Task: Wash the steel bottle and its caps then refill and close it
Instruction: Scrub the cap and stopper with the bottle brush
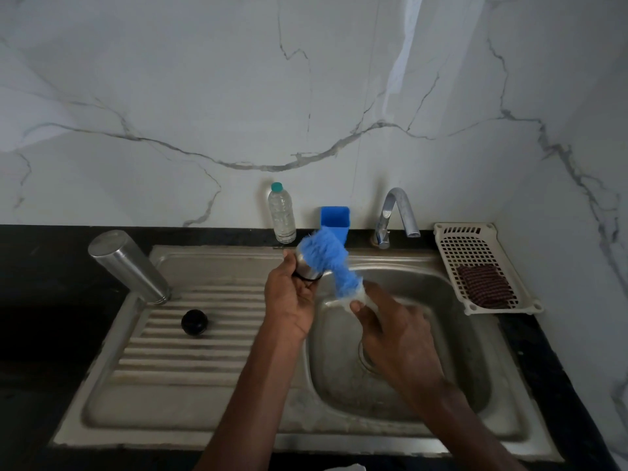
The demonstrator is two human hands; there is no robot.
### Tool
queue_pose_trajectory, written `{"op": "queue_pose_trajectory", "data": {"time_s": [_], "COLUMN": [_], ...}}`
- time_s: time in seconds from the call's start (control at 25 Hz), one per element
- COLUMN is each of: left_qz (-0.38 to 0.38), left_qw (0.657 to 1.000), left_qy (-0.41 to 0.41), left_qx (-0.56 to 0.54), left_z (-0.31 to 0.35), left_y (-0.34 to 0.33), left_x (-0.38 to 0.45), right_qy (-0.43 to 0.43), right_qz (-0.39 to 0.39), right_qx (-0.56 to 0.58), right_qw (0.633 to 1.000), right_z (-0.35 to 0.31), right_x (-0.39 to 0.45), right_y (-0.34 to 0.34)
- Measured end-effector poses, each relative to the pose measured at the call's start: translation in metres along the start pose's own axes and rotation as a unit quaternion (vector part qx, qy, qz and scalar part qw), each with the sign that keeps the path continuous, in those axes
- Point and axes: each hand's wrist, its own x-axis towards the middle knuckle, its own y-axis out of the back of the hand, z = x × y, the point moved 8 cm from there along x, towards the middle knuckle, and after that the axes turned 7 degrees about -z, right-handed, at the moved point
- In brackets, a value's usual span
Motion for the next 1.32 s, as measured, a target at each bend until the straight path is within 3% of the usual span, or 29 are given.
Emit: {"op": "queue_pose_trajectory", "data": {"time_s": [0.24,0.36,0.48,0.56,0.6,0.72,0.84,1.04,1.12,1.2,1.32], "left_qz": [0.016,0.001,-0.019,-0.026,-0.023,-0.013,-0.007,0.020,0.030,0.009,-0.021], "left_qw": [0.999,0.993,0.987,0.987,0.989,0.992,0.994,0.998,0.975,0.922,0.900], "left_qy": [0.018,0.075,0.096,0.086,0.080,0.079,0.085,0.052,0.007,-0.033,-0.048], "left_qx": [-0.037,-0.092,-0.129,-0.130,-0.122,-0.096,-0.075,0.039,0.222,0.385,0.433], "left_z": [-0.005,-0.013,-0.024,-0.019,-0.014,-0.007,-0.016,-0.013,-0.008,-0.006,-0.001], "left_y": [0.000,0.000,-0.007,-0.010,-0.009,-0.005,-0.007,0.005,0.010,0.004,-0.009], "left_x": [0.003,0.003,-0.002,-0.001,0.000,0.000,-0.001,0.001,-0.001,-0.002,-0.002], "right_qy": [-0.041,-0.082,-0.191,-0.231,-0.229,-0.205,-0.214,-0.175,-0.185,-0.179,-0.108], "right_qz": [-0.002,-0.040,-0.048,-0.088,-0.104,-0.128,-0.078,-0.097,-0.108,-0.112,-0.115], "right_qx": [-0.002,0.084,0.315,0.395,0.402,0.345,0.316,0.201,0.202,0.173,0.079], "right_qw": [0.999,0.992,0.928,0.885,0.880,0.907,0.921,0.959,0.956,0.962,0.984], "right_z": [0.009,0.011,0.019,0.020,0.021,0.025,0.041,0.051,0.057,0.063,0.048], "right_x": [0.016,-0.007,0.008,0.014,0.010,-0.020,-0.013,-0.030,-0.028,-0.009,0.005], "right_y": [-0.010,-0.030,-0.036,-0.034,-0.033,-0.045,-0.045,-0.036,-0.027,-0.010,0.009]}}
